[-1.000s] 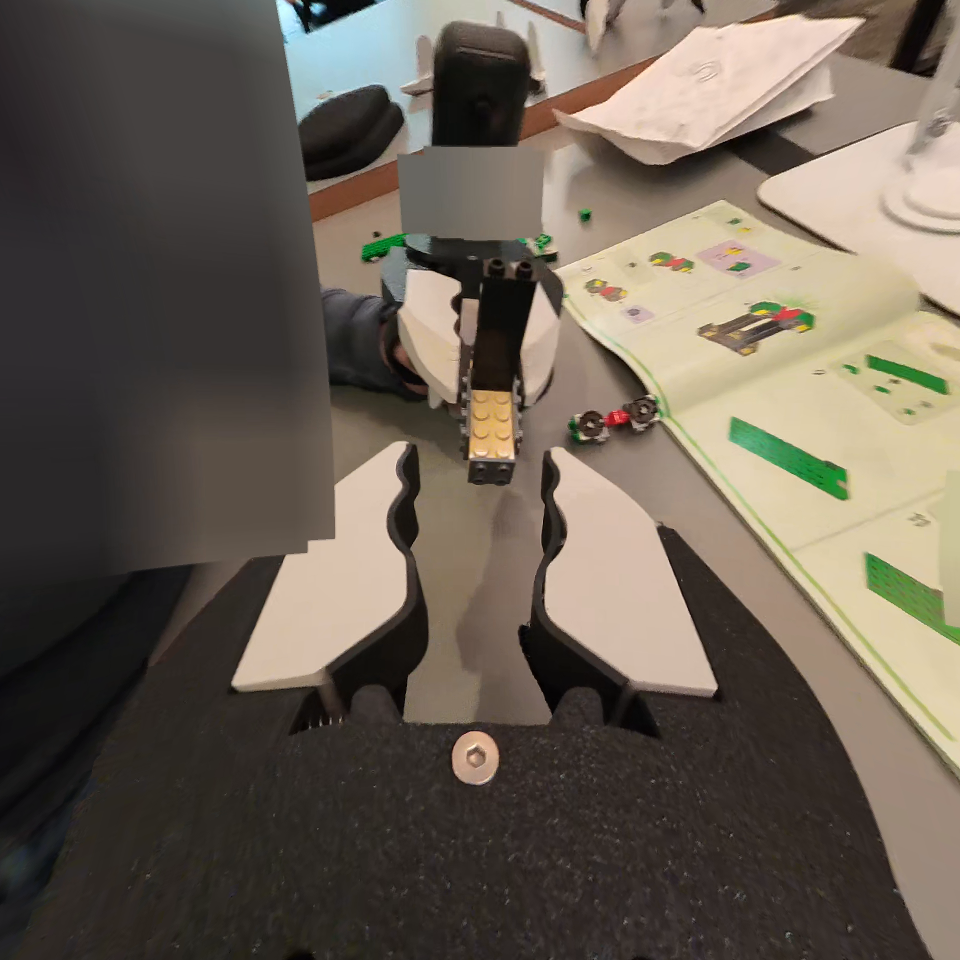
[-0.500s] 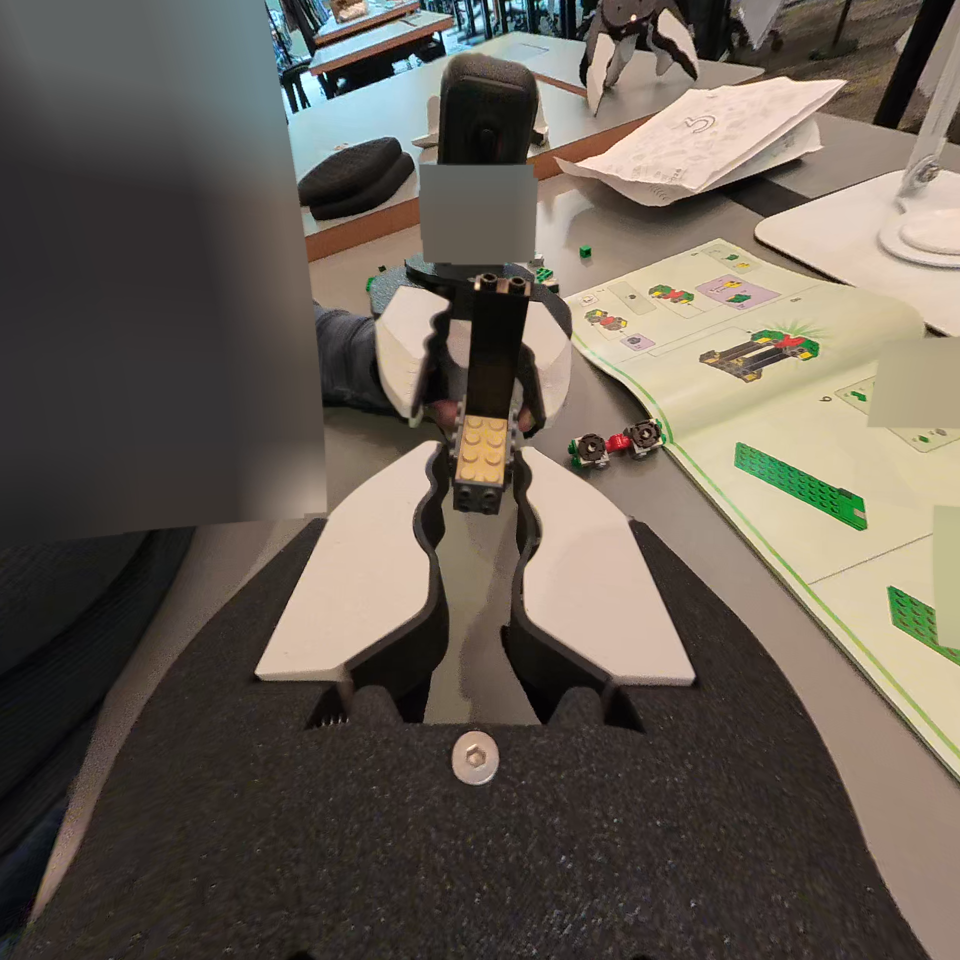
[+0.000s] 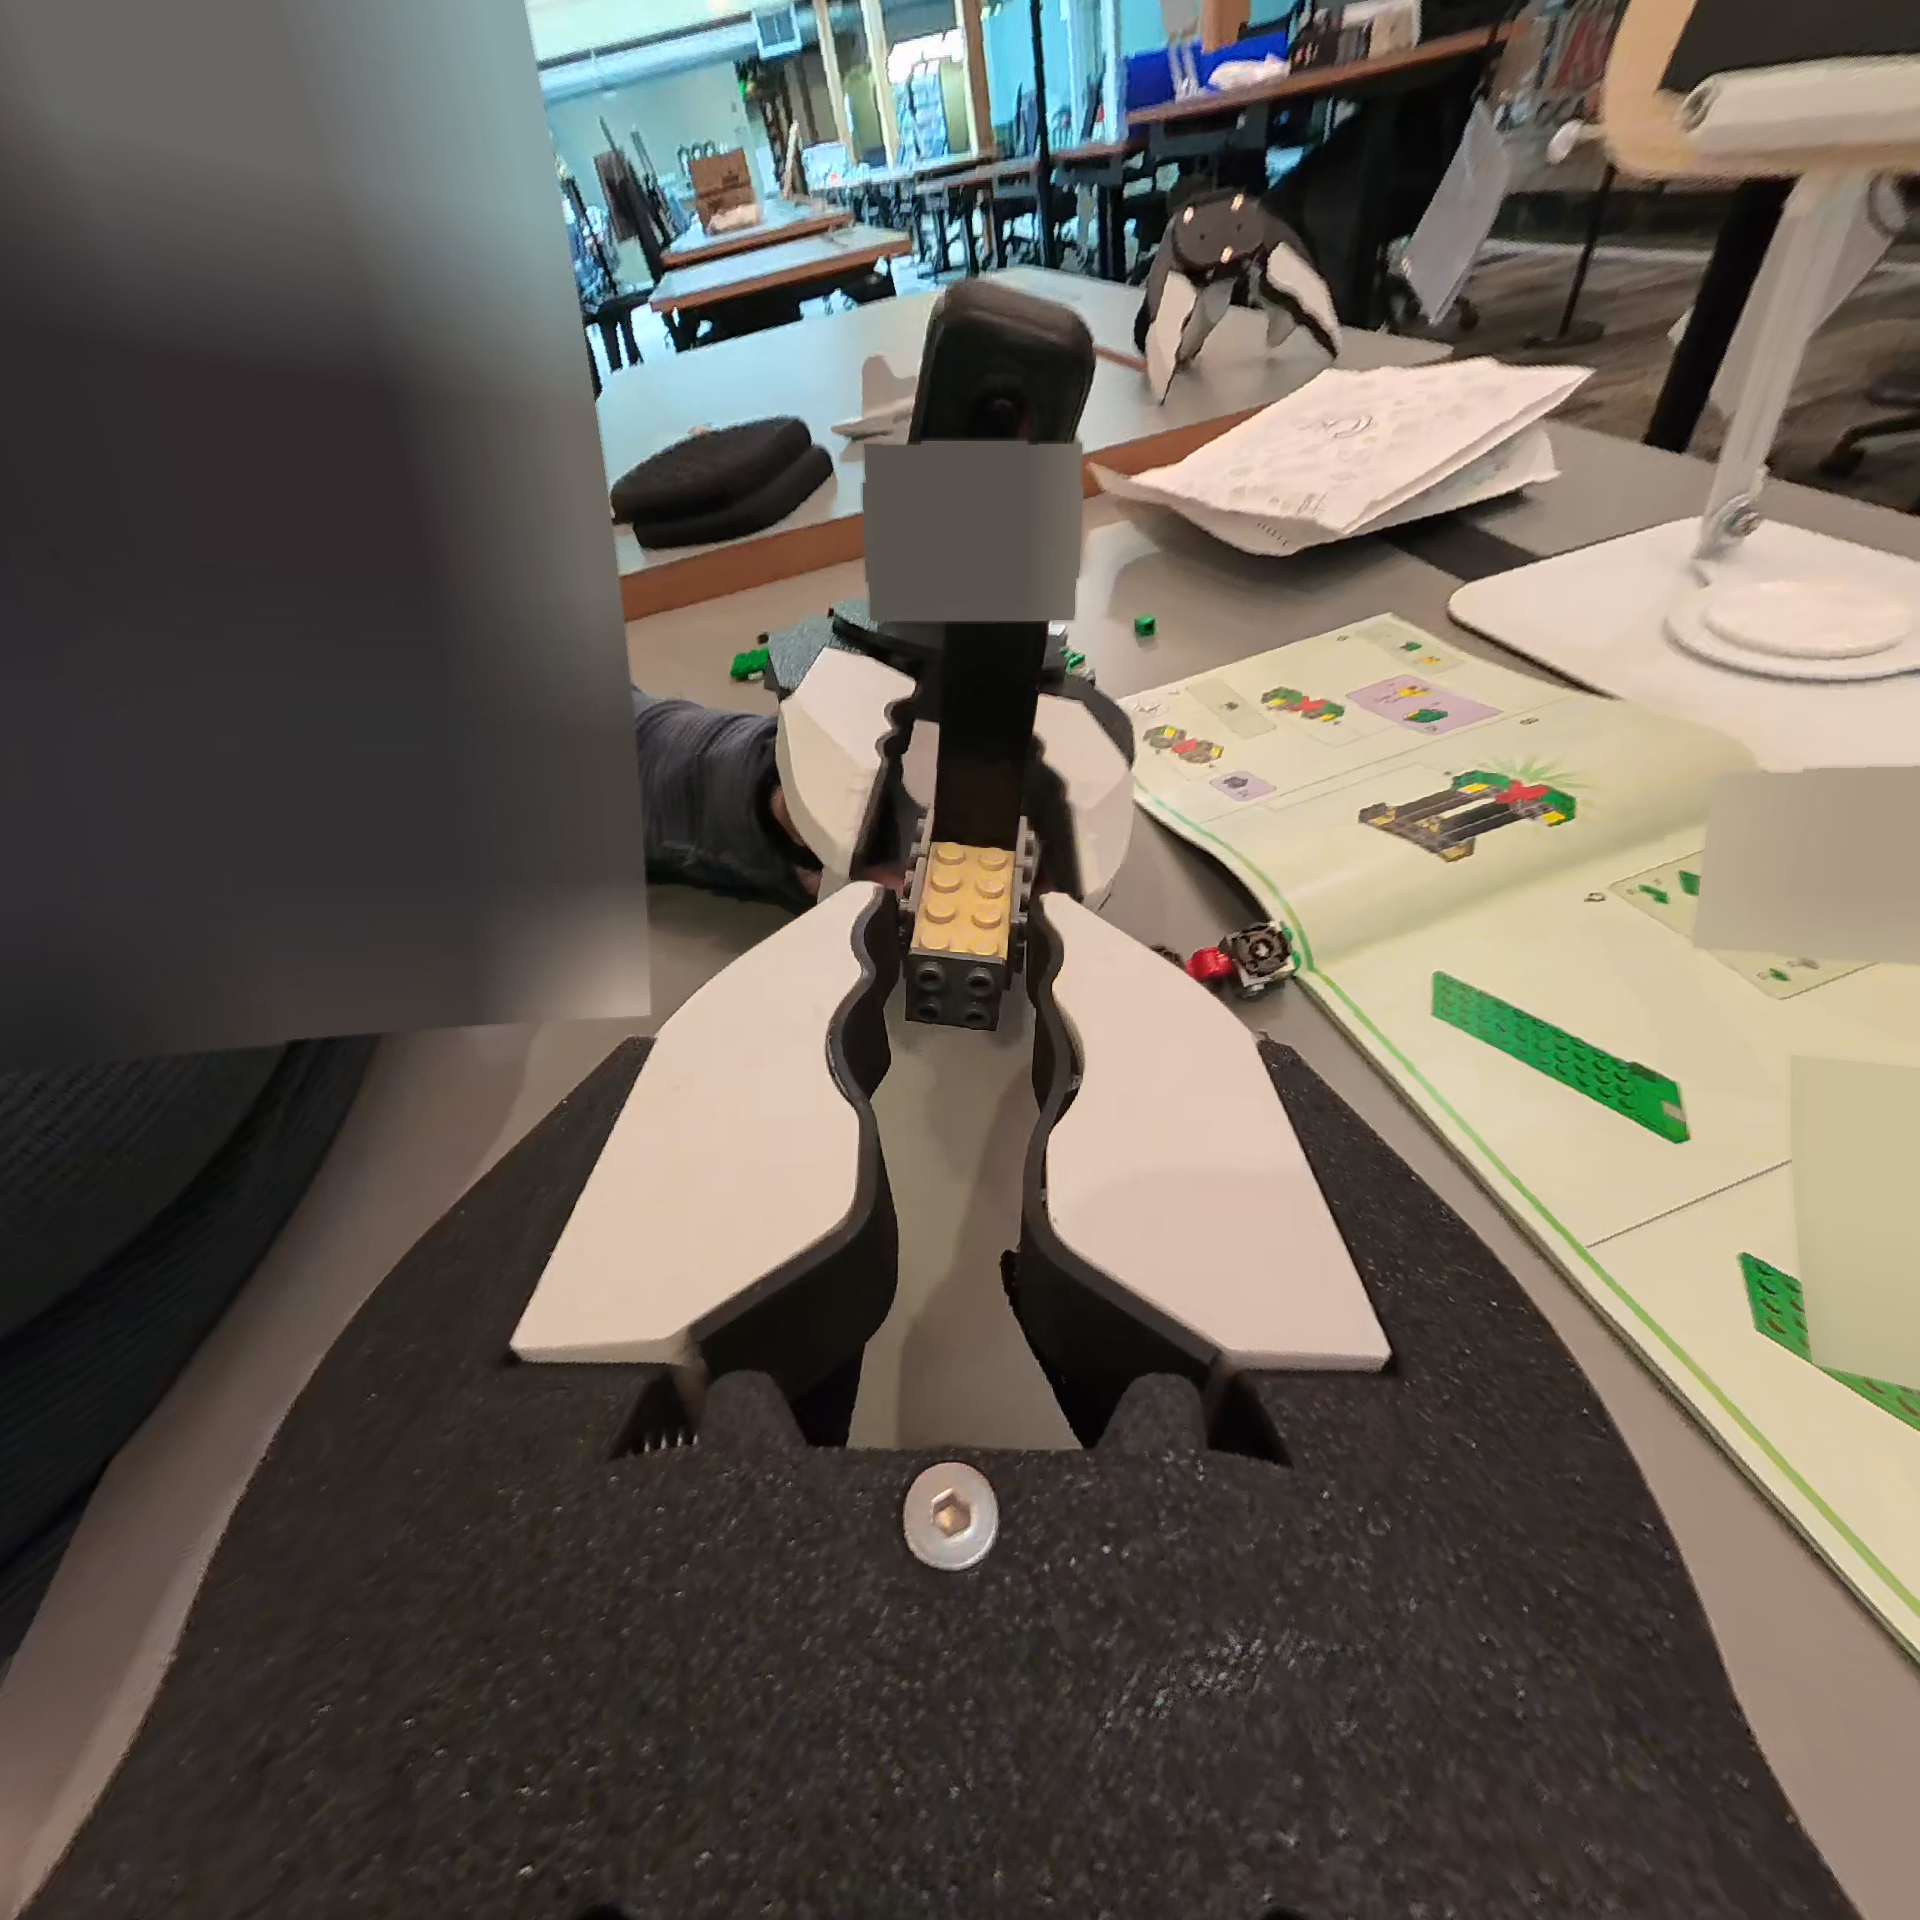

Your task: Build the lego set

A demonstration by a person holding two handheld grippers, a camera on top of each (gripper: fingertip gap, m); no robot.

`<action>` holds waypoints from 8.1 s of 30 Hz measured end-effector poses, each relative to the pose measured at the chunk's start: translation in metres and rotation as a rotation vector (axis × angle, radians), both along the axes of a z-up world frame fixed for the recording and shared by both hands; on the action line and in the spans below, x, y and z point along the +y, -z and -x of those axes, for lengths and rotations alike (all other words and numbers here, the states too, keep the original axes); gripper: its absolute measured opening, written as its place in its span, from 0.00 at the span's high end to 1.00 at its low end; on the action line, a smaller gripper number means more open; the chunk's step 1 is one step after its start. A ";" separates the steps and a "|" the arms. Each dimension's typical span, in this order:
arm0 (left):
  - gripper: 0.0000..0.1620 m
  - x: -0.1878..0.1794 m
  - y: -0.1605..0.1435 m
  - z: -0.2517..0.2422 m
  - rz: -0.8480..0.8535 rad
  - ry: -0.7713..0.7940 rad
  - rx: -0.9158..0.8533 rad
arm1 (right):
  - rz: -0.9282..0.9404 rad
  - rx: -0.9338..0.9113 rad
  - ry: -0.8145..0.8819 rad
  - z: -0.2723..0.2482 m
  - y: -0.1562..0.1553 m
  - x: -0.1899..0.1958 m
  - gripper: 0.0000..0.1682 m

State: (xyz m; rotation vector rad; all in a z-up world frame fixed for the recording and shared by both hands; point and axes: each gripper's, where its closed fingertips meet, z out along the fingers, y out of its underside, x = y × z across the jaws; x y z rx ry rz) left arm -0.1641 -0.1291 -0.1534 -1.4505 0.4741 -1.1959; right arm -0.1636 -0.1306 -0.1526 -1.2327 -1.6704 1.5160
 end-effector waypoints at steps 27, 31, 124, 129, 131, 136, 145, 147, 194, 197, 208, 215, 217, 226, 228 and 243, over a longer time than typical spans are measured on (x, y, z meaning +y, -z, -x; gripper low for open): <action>0.86 0.004 0.008 0.006 0.212 0.110 -0.118 | -1.113 0.080 0.251 -0.006 0.008 0.017 0.81; 0.86 0.001 0.009 0.003 0.223 0.141 -0.120 | -1.153 0.125 0.247 -0.005 0.007 0.012 0.87; 0.85 0.007 -0.022 0.048 -0.094 -0.184 -0.187 | -0.409 0.313 0.711 0.000 -0.003 0.084 0.91; 0.84 0.007 -0.022 0.047 -0.097 -0.181 -0.183 | -0.399 0.332 0.706 0.000 -0.003 0.084 0.91; 0.85 0.007 -0.022 0.047 -0.099 -0.180 -0.183 | -0.393 0.337 0.703 0.000 -0.003 0.084 0.91; 0.84 0.006 -0.022 0.046 -0.100 -0.177 -0.183 | -0.408 0.341 0.717 -0.002 -0.003 0.086 0.90; 0.84 0.007 -0.023 0.045 -0.088 -0.175 -0.201 | -0.453 0.338 0.729 -0.001 -0.003 0.087 0.90; 0.84 0.007 -0.023 0.047 -0.087 -0.179 -0.209 | -0.464 0.332 0.728 -0.001 -0.002 0.086 0.91; 0.85 0.006 -0.022 0.042 -0.120 -0.190 -0.170 | -0.301 0.457 0.708 -0.003 -0.029 0.083 0.91; 0.85 0.006 -0.023 0.045 -0.119 -0.196 -0.182 | -0.408 0.319 0.741 0.002 -0.015 0.092 0.90; 0.85 0.006 -0.021 0.042 -0.121 -0.192 -0.165 | -0.566 -0.473 0.371 -0.022 0.082 0.074 0.90; 0.85 0.006 -0.021 0.041 -0.116 -0.186 -0.162 | -0.475 -0.636 0.316 -0.032 0.103 0.064 0.90; 0.85 0.006 -0.020 0.040 -0.113 -0.180 -0.160 | -0.476 -0.663 0.318 -0.032 0.106 0.064 0.90; 0.85 0.005 -0.019 0.038 -0.111 -0.172 -0.148 | -0.504 -0.572 0.365 -0.039 0.091 0.074 0.87; 0.85 0.005 -0.019 0.038 -0.110 -0.171 -0.151 | -0.446 -0.535 0.372 -0.051 0.084 0.076 0.87; 0.84 0.005 -0.018 0.035 -0.105 -0.161 -0.142 | -0.397 -0.658 0.430 -0.049 0.080 0.068 0.79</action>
